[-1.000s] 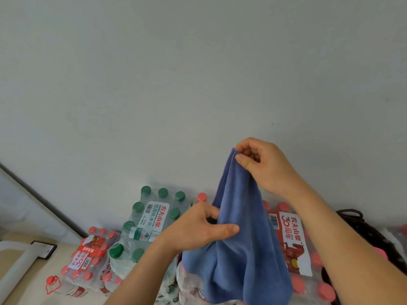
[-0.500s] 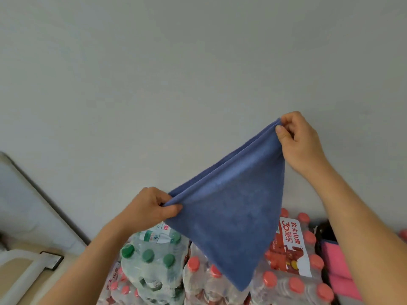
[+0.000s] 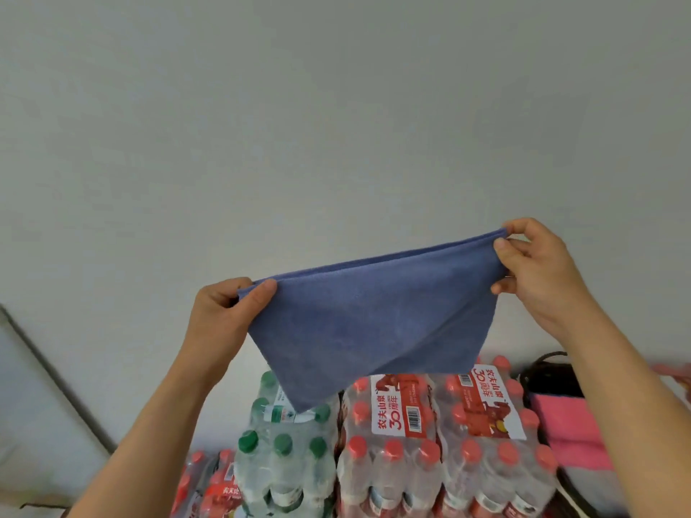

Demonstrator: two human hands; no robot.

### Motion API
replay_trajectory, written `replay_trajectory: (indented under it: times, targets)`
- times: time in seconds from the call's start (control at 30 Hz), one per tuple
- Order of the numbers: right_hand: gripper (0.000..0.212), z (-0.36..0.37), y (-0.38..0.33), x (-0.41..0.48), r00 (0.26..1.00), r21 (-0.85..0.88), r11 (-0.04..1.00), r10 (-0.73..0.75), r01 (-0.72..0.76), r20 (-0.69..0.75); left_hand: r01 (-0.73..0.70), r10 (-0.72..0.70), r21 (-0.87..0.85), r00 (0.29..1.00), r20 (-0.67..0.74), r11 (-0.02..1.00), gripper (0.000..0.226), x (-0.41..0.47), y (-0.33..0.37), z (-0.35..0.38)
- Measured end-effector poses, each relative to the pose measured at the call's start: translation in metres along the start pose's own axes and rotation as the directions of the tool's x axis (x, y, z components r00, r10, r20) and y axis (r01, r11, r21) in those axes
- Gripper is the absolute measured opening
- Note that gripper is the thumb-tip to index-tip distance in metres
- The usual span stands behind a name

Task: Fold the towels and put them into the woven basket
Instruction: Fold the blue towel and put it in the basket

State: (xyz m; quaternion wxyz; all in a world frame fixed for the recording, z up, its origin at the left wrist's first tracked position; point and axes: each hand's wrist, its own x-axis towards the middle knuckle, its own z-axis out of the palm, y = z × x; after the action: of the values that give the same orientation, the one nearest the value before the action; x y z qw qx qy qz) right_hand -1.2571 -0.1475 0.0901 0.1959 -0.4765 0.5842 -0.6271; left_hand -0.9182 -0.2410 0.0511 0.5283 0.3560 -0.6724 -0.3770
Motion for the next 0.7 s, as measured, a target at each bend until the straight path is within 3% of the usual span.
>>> replay_trajectory:
  times: [0.17,0.33,0.47,0.6,0.7]
  targets:
    - [0.035,-0.019,-0.035,-0.038,0.990,-0.061,0.997,-0.032,0.041,0.140,-0.080,0.071,0.088,0.993,0.097,0.993,0.047,-0.004,0.008,-0.024]
    - [0.020,-0.017,-0.017,-0.036,0.994,-0.151,0.986,0.075,-0.063,0.074,0.061,-0.066,0.046,0.991,0.119,0.997,0.043,0.004,-0.008,-0.018]
    - [0.016,-0.010,0.037,-0.014,0.989,-0.218,0.965,0.148,-0.143,0.003,0.206,-0.218,0.078,0.954,0.205,0.975,0.009,0.016,-0.041,-0.004]
    - [0.022,-0.003,0.070,0.013,0.990,-0.250,0.959,0.116,-0.132,-0.076,0.187,-0.231,0.232,0.956,0.183,0.955,0.029,0.036,-0.064,0.011]
    - [0.026,-0.004,0.069,0.034,0.994,-0.143,0.988,0.048,-0.062,-0.103,0.085,-0.111,0.293,0.991,0.071,0.952,0.036,0.057,-0.061,0.022]
